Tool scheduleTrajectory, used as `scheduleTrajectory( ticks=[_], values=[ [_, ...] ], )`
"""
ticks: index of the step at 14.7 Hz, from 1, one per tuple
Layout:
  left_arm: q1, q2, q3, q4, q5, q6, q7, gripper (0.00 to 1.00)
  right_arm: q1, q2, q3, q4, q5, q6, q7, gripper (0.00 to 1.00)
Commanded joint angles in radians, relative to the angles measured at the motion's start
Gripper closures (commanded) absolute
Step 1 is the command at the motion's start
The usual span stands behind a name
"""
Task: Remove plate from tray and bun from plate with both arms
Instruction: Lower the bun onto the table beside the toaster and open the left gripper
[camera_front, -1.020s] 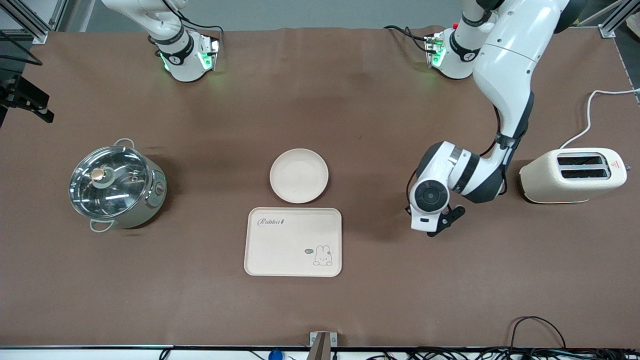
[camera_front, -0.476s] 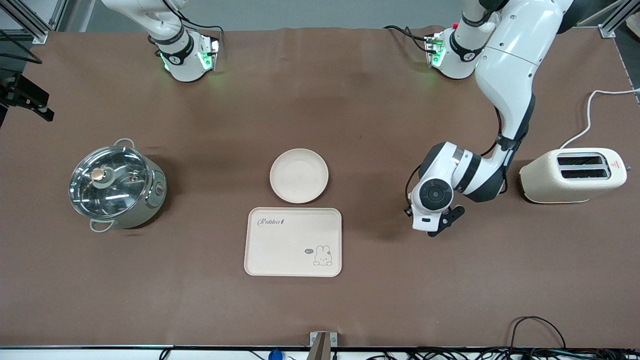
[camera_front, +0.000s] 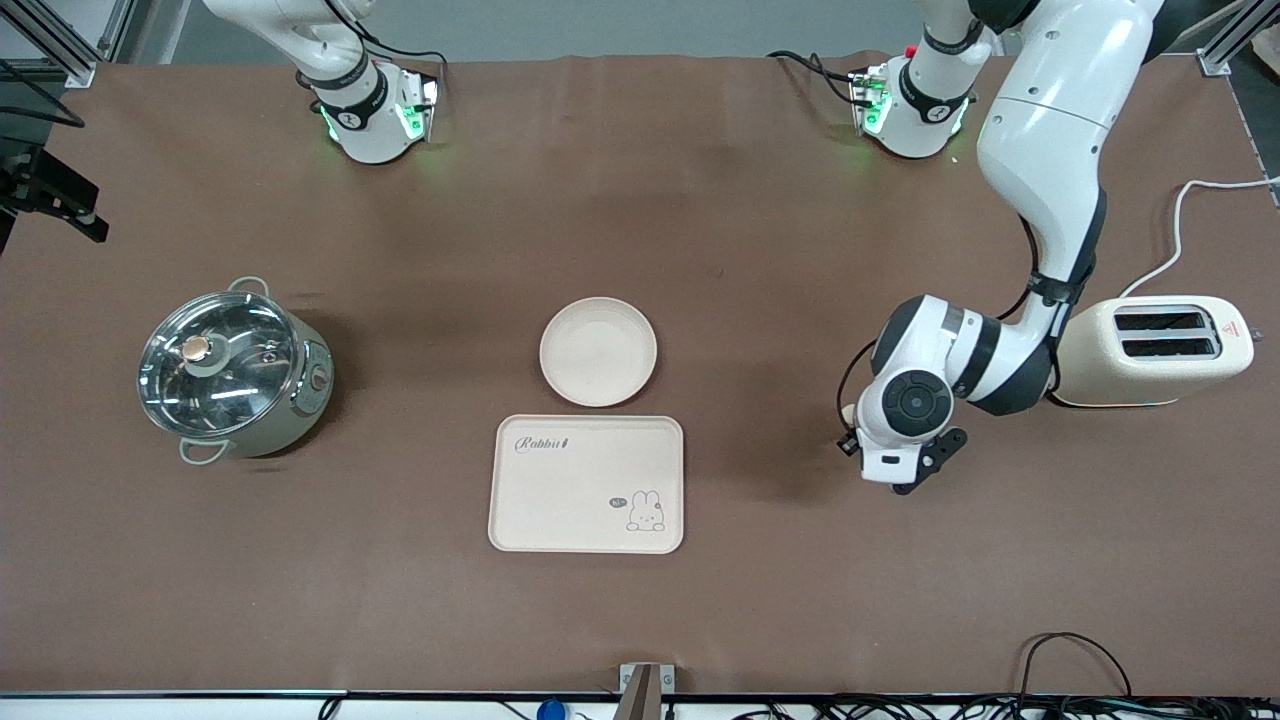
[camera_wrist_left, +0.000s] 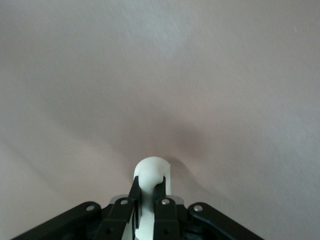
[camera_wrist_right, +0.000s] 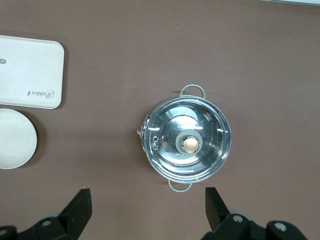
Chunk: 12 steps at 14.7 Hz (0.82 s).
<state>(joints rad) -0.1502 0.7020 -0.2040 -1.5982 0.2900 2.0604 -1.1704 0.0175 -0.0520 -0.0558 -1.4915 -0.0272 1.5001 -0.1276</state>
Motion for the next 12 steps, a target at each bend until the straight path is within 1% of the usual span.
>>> scheduleTrajectory(
  ticks=[1, 2, 4, 7, 8, 9, 10, 11, 12],
  values=[
    [0.030, 0.025, -0.003, 0.020, 0.070, 0.017, 0.009, 0.84, -0.002, -0.005, 0.004, 0.000, -0.013, -0.020, -0.004, 0.00],
    [0.038, 0.028, -0.003, 0.020, 0.098, 0.017, 0.020, 0.83, -0.002, -0.005, 0.004, 0.000, -0.013, -0.020, -0.004, 0.00],
    [0.056, 0.036, -0.005, 0.021, 0.110, 0.017, 0.046, 0.77, -0.002, -0.005, 0.004, 0.004, -0.013, -0.020, -0.007, 0.00],
    [0.064, 0.048, -0.008, 0.021, 0.090, 0.049, 0.045, 0.60, -0.005, -0.006, 0.004, 0.005, -0.013, -0.021, -0.012, 0.00],
    [0.061, 0.050, -0.006, 0.021, 0.089, 0.059, 0.045, 0.42, -0.007, -0.006, 0.004, 0.004, -0.013, -0.021, -0.012, 0.00],
    [0.063, 0.045, -0.008, 0.023, 0.086, 0.064, 0.040, 0.10, -0.007, -0.006, 0.002, 0.004, -0.013, -0.021, -0.012, 0.00],
    [0.067, 0.036, -0.014, 0.046, 0.074, 0.063, 0.043, 0.00, -0.005, -0.006, 0.004, 0.004, -0.013, -0.021, -0.012, 0.00],
    [0.069, 0.034, -0.018, 0.067, 0.066, 0.050, 0.043, 0.00, -0.005, -0.005, 0.004, 0.004, -0.013, -0.021, -0.012, 0.00],
    [0.067, 0.012, -0.026, 0.082, 0.066, 0.026, 0.044, 0.00, -0.005, -0.006, 0.004, 0.005, -0.013, -0.021, -0.012, 0.00]
  ],
)
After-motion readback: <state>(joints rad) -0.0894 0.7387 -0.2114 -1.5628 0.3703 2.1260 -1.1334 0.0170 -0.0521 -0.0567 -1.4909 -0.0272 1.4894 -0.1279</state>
